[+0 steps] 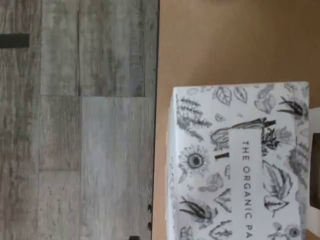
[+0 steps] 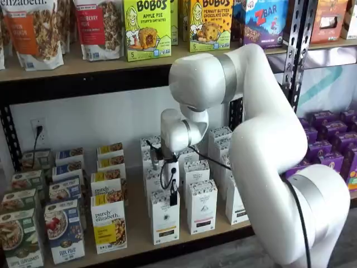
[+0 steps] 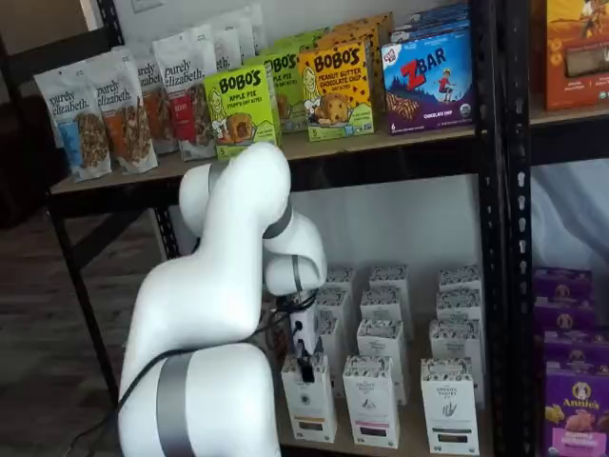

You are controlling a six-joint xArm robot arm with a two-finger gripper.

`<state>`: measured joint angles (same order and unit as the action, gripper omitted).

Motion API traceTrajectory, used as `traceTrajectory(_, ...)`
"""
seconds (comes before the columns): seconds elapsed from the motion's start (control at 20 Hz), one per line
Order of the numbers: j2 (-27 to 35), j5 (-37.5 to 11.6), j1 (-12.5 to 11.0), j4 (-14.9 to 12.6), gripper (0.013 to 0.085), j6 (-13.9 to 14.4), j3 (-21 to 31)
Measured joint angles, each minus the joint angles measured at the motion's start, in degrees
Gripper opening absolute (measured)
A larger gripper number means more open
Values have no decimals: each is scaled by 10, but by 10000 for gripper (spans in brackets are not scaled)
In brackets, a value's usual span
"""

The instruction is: Pick up the white box with a yellow strip in the middle, on the bottom shelf, the fourth box from the left

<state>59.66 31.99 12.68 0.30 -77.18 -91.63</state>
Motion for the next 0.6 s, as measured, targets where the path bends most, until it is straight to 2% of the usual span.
traceTrajectory(0.6, 38, 16, -3, -17, 850, 11, -43)
